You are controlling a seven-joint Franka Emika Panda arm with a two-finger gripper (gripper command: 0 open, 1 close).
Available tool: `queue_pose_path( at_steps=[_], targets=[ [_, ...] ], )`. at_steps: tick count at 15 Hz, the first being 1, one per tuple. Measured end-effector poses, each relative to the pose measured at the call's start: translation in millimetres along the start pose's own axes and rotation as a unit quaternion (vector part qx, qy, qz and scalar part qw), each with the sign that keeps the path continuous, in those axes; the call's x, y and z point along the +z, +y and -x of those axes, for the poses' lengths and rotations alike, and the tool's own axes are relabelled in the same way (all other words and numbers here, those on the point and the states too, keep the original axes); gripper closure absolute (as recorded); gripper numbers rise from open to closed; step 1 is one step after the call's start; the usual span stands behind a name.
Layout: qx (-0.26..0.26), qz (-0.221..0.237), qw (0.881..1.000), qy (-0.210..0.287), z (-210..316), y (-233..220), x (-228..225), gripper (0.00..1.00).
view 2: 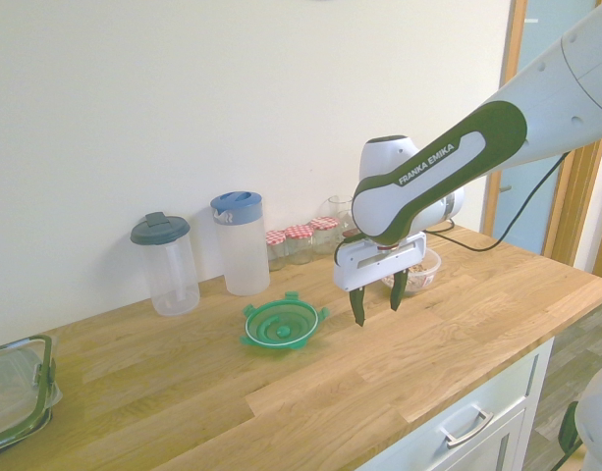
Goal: Cover the lid of food container
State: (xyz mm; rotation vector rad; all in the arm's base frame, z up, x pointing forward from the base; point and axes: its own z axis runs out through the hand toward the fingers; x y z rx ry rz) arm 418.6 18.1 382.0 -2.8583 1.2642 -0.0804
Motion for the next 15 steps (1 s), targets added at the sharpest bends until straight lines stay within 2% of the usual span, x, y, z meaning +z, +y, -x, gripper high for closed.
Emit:
queue_pose_path(
  at_steps=[2,6,10,15],
  targets=[
    [0.002,-0.003,1.000,-0.002,0,-1,-1,0.00],
    [0.018,-0.062,0.997,-0.035,7,-26,-19,0.00],
    [0.039,-0.147,0.982,-0.110,-24,-42,-17,0.00],
    [0.034,-0.182,0.972,-0.144,-46,-73,6,0.00]
  ],
)
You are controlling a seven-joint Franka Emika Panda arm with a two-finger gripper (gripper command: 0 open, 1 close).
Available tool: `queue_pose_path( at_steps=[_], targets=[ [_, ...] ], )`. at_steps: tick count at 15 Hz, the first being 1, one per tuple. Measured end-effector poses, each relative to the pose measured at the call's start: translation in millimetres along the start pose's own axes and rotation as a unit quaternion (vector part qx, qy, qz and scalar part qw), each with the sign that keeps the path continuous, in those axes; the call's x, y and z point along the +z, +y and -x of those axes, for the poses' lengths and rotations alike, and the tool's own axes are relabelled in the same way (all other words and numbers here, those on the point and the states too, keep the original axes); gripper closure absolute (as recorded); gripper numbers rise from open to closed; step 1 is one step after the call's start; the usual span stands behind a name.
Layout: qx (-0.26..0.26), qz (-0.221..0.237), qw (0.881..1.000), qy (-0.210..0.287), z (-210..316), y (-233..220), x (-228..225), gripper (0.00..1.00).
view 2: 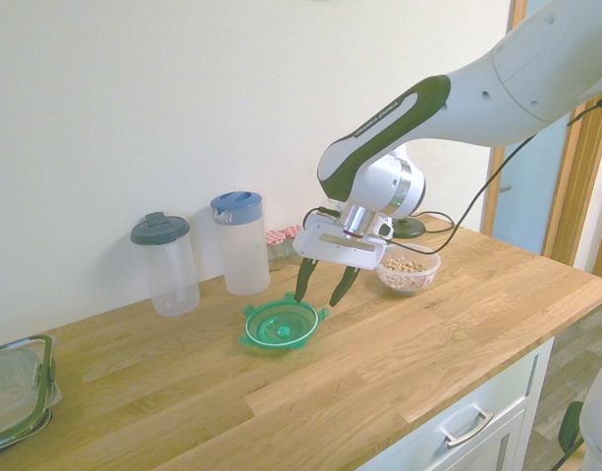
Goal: Cover the lid of food container
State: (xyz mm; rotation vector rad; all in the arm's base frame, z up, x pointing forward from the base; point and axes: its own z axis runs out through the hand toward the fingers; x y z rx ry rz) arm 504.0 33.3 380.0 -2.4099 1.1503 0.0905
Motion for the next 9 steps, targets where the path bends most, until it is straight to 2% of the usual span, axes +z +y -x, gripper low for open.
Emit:
queue_pose_path(
  at_steps=[9],
  targets=[
    [0.009,-0.005,1.000,0.003,-31,-14,23,0.00]
  ],
)
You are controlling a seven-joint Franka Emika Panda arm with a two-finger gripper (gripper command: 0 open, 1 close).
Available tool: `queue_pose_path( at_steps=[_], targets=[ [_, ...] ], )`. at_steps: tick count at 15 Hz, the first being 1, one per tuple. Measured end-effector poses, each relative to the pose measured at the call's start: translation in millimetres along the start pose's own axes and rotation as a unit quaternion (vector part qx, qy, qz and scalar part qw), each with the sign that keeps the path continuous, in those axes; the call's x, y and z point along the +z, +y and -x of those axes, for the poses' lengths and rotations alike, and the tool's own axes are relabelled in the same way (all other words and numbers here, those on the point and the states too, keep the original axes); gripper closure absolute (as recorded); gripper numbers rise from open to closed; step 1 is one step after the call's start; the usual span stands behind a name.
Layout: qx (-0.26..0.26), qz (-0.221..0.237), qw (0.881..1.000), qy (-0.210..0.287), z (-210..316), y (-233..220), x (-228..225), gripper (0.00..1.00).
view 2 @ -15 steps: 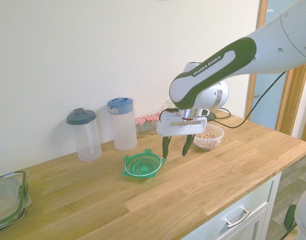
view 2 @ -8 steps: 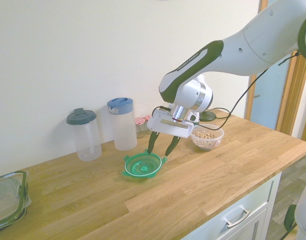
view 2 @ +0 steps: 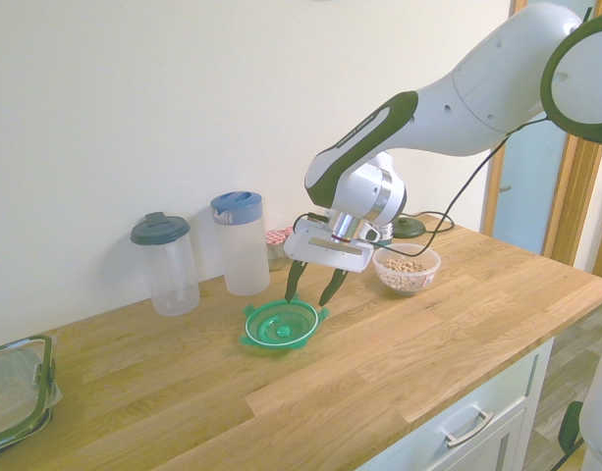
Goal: Cover the lid of food container
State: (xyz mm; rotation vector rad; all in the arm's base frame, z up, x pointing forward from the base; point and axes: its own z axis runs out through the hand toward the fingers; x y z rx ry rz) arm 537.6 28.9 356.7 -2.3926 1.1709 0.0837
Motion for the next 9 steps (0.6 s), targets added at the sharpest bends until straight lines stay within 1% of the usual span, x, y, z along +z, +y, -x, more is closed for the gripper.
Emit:
queue_pose_path(
  at_steps=[3,9],
  targets=[
    [0.007,-0.006,1.000,-0.021,-7,5,24,0.00],
    [0.038,-0.069,0.994,-0.080,-15,10,38,0.00]
  ],
)
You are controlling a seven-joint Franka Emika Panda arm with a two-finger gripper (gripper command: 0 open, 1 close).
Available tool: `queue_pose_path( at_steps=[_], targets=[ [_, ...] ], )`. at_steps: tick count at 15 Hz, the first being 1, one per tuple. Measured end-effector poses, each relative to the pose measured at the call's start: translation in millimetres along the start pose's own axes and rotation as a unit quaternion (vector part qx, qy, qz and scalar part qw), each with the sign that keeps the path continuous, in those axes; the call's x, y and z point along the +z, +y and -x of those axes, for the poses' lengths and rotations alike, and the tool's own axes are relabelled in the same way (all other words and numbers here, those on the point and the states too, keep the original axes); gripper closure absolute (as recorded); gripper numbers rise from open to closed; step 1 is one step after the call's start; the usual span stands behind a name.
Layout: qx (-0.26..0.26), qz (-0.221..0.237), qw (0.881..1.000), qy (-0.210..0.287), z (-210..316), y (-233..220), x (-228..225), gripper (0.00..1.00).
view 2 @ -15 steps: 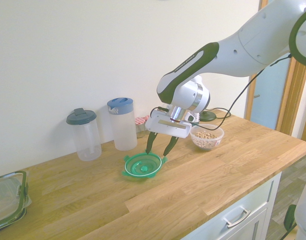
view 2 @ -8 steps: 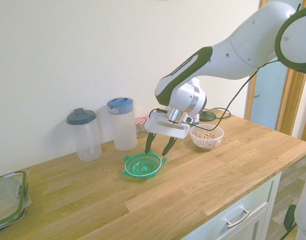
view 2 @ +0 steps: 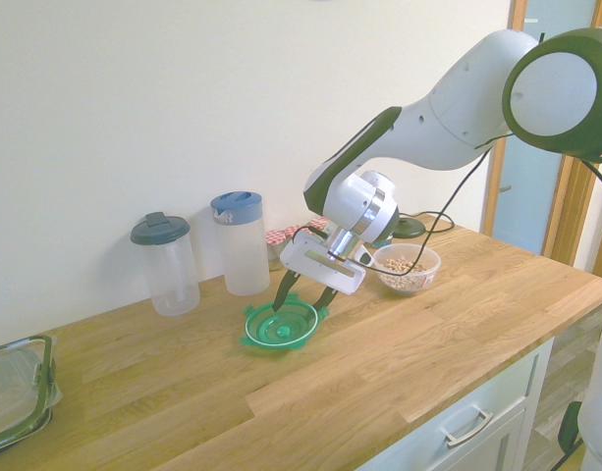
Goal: Cover the lid of food container
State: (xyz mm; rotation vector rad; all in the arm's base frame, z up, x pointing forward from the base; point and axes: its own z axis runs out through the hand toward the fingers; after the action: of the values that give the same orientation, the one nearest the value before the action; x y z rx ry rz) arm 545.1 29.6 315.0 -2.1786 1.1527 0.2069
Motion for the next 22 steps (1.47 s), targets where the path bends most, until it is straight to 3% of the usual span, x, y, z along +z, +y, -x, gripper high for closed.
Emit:
queue_pose_path(
  at_steps=[1,2,5,22],
  targets=[
    [0.012,-0.010,1.000,-0.015,-4,4,-1,0.00],
    [0.021,-0.020,0.999,-0.028,-8,8,-1,1.00],
    [0.035,-0.026,0.998,-0.052,-18,26,-11,1.00],
    [0.028,-0.037,0.997,-0.057,-20,30,16,1.00]
  ],
)
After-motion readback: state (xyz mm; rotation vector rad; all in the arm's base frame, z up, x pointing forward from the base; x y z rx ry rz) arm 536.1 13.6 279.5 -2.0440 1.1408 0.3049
